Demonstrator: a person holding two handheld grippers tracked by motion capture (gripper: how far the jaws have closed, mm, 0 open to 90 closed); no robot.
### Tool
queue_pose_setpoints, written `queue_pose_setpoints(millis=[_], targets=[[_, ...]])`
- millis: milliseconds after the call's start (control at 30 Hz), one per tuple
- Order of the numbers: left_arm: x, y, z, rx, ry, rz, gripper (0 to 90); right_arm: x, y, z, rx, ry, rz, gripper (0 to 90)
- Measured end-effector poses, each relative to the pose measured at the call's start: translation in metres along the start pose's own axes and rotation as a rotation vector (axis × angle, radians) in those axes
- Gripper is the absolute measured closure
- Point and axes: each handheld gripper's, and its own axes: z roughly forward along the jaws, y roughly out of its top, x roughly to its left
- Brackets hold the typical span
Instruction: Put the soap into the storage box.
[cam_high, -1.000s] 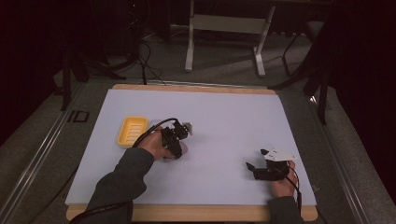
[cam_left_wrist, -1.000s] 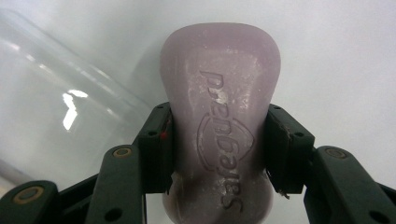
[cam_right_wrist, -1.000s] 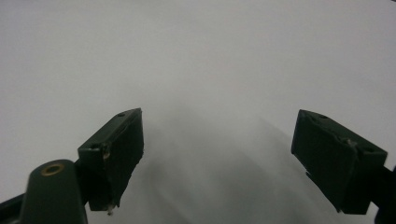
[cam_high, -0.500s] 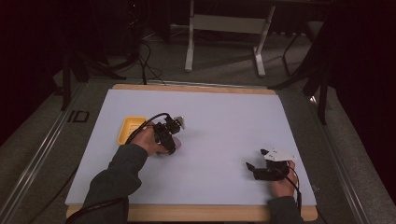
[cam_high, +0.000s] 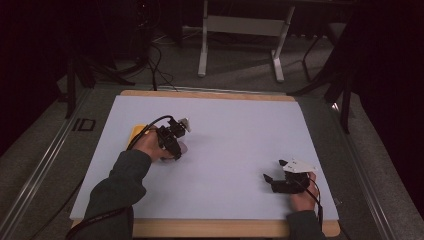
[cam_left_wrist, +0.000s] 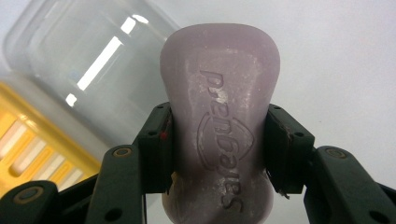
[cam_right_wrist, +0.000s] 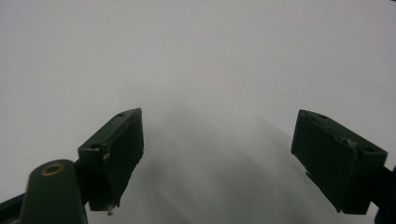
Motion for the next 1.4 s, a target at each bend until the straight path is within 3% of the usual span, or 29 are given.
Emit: queue_pose_setpoints(millis=[767, 1400], targets=[[0.038, -0.016, -0.003, -0.019, 0.004, -0.146, 49.9, 0.000, 0.000, 0.000, 0.000, 0.001, 0.001, 16.6], [0.058, -0.027, -0.005, -0.025, 0.013, -0.228, 49.8, 0.000, 0.000, 0.000, 0.000, 0.001, 0.000, 16.7]])
